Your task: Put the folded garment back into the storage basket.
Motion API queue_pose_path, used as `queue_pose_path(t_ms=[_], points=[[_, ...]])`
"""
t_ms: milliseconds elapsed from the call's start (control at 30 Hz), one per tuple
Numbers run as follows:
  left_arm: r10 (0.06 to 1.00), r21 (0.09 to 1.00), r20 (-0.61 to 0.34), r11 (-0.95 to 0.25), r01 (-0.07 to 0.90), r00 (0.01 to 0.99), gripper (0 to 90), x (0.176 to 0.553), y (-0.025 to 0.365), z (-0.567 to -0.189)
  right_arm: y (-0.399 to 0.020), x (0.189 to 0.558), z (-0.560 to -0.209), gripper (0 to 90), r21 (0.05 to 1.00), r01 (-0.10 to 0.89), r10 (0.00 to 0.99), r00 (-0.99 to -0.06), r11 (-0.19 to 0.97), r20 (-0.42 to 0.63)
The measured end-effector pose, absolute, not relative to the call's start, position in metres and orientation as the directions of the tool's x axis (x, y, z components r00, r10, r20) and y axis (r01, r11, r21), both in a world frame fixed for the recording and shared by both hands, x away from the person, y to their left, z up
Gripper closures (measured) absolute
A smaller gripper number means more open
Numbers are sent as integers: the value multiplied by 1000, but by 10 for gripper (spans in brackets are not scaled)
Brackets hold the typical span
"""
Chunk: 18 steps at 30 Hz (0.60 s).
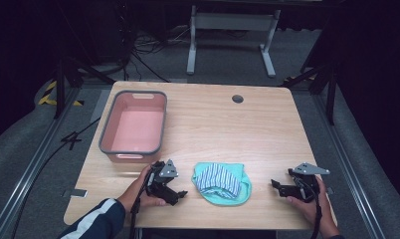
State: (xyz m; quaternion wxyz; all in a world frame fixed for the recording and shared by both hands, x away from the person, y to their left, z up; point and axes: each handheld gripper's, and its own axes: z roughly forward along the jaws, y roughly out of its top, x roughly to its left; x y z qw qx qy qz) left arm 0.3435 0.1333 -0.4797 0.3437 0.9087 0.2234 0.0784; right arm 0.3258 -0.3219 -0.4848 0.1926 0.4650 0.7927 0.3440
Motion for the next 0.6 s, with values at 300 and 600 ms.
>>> queue_pose_path(t_ms=[300,600], points=[[486,697,-30,-616,367,873,241,354,114,-467,-277,323,-465,291,741,546,800,-599,391,19],[503,712,-24,-597,368,864,321,374,98,-468,-234,335,-459,323,739,516,749,-662,433,23]])
